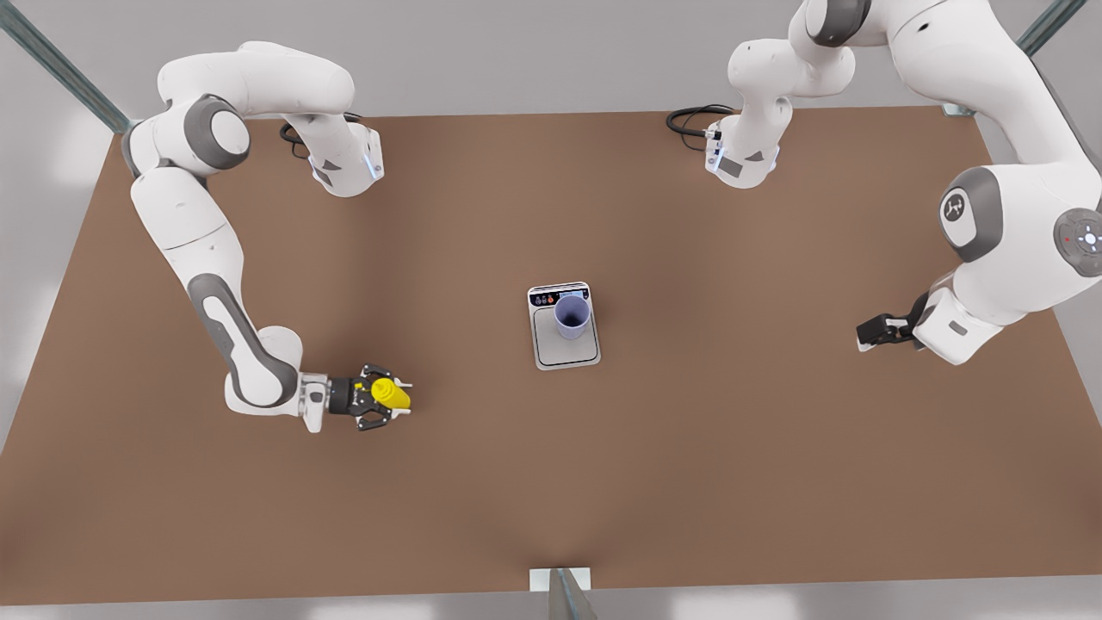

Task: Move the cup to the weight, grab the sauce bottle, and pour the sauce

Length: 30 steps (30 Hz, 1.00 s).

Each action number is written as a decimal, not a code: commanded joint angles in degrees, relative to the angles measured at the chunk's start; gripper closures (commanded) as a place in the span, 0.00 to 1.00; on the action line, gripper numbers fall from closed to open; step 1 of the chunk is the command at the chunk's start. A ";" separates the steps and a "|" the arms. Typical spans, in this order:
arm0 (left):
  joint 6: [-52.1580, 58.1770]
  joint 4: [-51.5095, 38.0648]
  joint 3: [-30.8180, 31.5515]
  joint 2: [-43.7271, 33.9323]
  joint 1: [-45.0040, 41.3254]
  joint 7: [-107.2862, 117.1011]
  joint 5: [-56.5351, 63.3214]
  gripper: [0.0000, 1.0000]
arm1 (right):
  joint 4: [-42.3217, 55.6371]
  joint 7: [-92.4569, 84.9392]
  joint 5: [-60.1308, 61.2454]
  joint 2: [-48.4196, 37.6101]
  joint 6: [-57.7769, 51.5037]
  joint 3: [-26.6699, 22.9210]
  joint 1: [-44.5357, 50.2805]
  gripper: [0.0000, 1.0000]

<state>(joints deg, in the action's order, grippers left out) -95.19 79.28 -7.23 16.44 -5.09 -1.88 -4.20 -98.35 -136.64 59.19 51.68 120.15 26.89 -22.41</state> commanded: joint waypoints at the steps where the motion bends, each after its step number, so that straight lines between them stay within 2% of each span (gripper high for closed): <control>1: 0.00 0.00 -0.07 0.00 -0.01 -0.05 -0.02 0.00 | 0.00 -0.03 0.05 0.00 0.00 0.00 0.00 0.40; 2: 0.00 0.00 0.02 0.00 -0.01 -0.05 -0.02 0.00 | 0.00 0.06 0.05 0.00 0.00 0.00 0.08 0.39; 3: 0.00 0.00 0.02 0.00 -0.01 0.03 -0.02 0.00 | 0.00 0.06 0.05 0.09 0.00 0.00 0.00 0.32; 4: 0.00 0.00 0.02 0.00 -0.01 0.03 -0.02 0.00 | 0.09 0.06 0.05 0.09 -0.09 0.00 0.00 0.19; 5: 0.00 0.00 0.02 0.09 -0.01 -0.05 -0.11 0.00 | 0.00 0.06 0.05 0.09 -0.09 0.00 0.00 0.12; 11: 0.00 -1.23 -0.07 1.05 -0.01 -0.05 0.07 0.00 | 0.26 0.15 0.05 0.17 -0.09 0.00 -0.18 0.10; 12: 0.00 -1.23 -0.07 1.14 -0.01 -0.05 0.07 0.00 | 0.26 0.15 0.05 0.17 -0.09 0.00 -0.27 0.00; 25: 0.00 -1.23 -0.07 1.14 -0.01 -0.05 0.16 0.00 | -1.85 0.24 -0.83 -0.53 -2.81 -1.40 -3.87 0.00; 30: 0.00 -1.23 -0.07 1.23 -0.01 -0.05 0.07 0.00 | -1.59 1.99 -10.93 -1.58 -7.37 -2.89 -10.11 0.00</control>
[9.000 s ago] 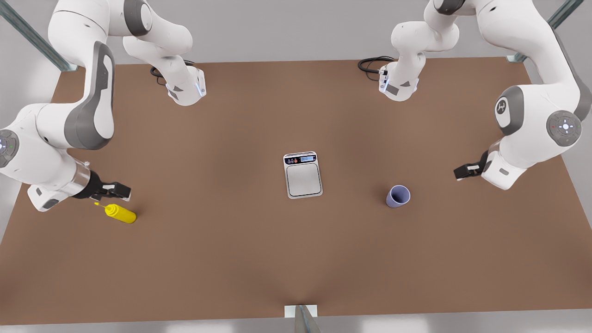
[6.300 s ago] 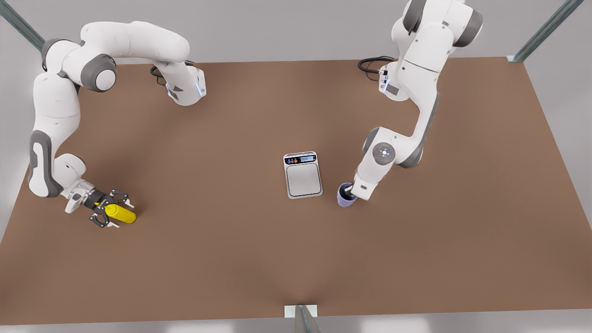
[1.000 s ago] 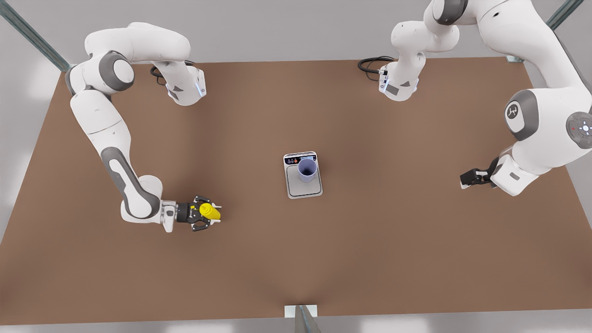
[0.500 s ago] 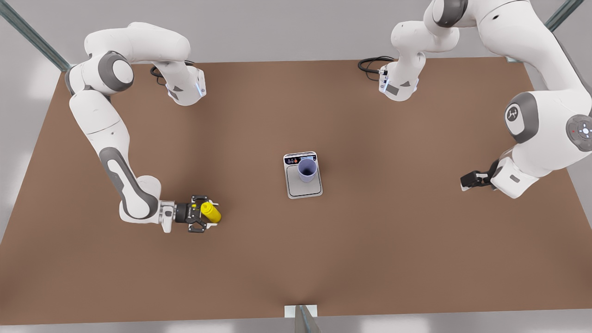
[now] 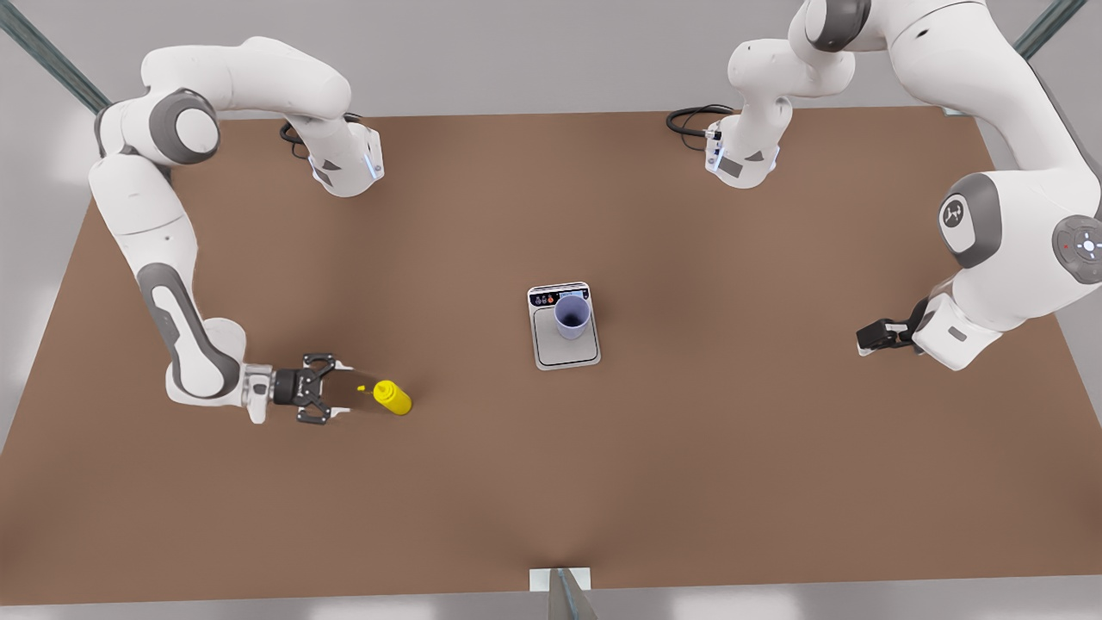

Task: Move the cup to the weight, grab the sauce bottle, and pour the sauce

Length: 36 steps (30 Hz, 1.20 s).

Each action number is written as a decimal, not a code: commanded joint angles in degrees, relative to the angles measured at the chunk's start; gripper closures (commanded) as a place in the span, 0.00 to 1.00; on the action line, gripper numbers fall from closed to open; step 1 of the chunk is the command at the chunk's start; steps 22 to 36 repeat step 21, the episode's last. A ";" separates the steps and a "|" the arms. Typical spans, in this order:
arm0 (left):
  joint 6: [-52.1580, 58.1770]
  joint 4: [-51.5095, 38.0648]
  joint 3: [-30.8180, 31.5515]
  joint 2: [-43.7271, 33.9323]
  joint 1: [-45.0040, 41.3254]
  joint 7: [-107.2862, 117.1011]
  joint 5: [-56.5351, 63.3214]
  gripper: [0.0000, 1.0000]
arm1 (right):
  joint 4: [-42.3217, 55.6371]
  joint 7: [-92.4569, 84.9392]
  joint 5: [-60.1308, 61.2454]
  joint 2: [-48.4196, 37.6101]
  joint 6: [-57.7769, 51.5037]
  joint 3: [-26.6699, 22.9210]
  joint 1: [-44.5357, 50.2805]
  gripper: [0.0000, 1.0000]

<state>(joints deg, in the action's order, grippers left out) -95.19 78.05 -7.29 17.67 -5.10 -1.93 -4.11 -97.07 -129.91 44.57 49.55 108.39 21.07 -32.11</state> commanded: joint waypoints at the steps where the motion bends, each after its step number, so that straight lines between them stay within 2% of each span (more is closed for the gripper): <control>1: 0.00 0.00 0.00 0.00 0.00 0.00 -0.02 0.00 | 1.26 2.63 -2.10 -0.07 -1.33 -0.50 0.03 0.00; 3: 0.00 0.00 0.00 0.00 0.00 0.00 -0.02 0.00 | 10.49 24.59 -13.70 -2.00 -8.45 -0.50 0.29 0.00; 5: 0.00 -0.09 0.00 0.00 0.00 0.00 0.07 0.00 | 13.92 63.26 -27.32 -8.59 -8.28 -0.24 4.68 0.00; 7: 0.00 -0.09 0.00 -0.09 0.00 0.00 0.07 0.00 | 17.78 91.47 -41.73 -13.51 -8.28 -0.06 10.21 0.00; 9: 0.09 -0.09 -0.09 0.00 0.00 0.00 -0.11 0.00 | 19.46 102.12 -46.41 -17.46 -8.80 -1.89 14.87 0.00; 10: 0.00 -0.09 -0.09 0.00 0.09 0.00 -0.11 0.00 | 19.11 106.36 -45.10 -21.07 -10.21 -12.09 22.43 0.00; 12: 0.00 -0.09 -0.09 0.26 0.09 0.09 -0.11 0.00 | 18.67 112.41 -44.04 -24.76 -11.53 -23.17 32.80 0.00; 14: 0.00 -0.09 -0.09 0.35 0.09 0.09 -0.11 0.00 | 15.16 122.85 -43.16 -30.82 -11.62 -25.54 38.51 0.00; 16: 0.00 -0.09 -0.09 0.26 0.00 0.09 -0.11 0.00 | 14.02 124.11 -42.98 -33.90 -13.46 -30.47 44.15 0.00; 19: 0.00 -0.09 -0.09 0.26 0.00 0.09 -0.02 0.00 | 11.55 124.20 -40.79 -35.93 -12.85 -30.56 44.15 0.00; 36: 0.00 -0.09 -0.09 0.35 0.00 0.09 -0.02 0.00 | 11.29 124.20 -40.79 -35.93 -12.67 -30.56 44.24 0.00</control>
